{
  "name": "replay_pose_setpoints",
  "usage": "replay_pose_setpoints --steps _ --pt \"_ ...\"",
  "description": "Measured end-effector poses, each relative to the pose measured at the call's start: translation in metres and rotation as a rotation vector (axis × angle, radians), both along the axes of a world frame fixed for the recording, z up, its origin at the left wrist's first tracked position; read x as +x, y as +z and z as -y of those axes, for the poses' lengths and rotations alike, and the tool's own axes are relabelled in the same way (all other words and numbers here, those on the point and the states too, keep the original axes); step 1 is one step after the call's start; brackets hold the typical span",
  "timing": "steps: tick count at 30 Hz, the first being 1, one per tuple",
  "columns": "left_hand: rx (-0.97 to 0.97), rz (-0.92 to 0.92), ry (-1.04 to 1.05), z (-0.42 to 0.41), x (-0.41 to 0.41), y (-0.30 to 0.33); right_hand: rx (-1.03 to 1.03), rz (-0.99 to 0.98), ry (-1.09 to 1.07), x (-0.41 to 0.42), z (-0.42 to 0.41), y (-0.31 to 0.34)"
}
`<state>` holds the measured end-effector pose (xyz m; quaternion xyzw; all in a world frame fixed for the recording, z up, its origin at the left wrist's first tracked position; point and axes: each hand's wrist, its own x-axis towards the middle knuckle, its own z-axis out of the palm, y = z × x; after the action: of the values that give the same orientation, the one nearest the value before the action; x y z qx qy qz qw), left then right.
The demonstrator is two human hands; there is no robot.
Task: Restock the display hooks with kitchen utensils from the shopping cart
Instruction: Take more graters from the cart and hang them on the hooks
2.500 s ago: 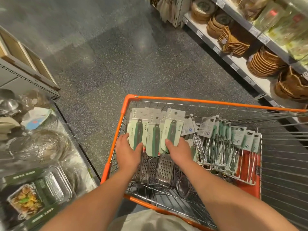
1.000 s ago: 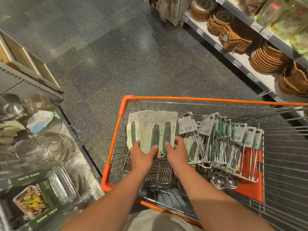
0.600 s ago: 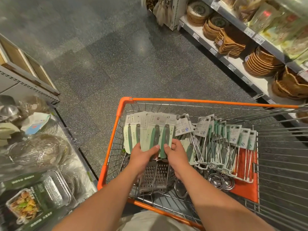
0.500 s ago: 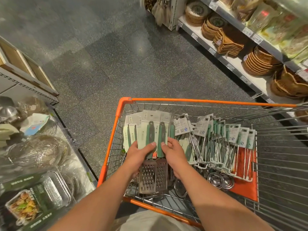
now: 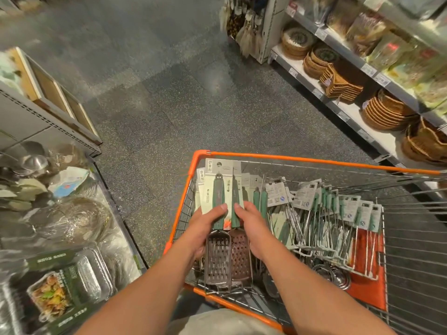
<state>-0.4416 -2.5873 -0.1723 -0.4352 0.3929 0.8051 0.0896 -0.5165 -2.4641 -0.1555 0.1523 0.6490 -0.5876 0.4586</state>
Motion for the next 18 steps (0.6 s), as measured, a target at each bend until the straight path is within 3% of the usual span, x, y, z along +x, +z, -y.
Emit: replay_pose_setpoints --steps 8,18 --pt "0.016 0.038 0.038 0.003 0.008 -0.007 -0.041 -0.049 -0.037 0.01 0.003 0.015" --pt "0.084 -0.033 -0.139 0.018 0.007 0.011 -0.059 -0.082 -0.107 0.012 0.004 0.037"
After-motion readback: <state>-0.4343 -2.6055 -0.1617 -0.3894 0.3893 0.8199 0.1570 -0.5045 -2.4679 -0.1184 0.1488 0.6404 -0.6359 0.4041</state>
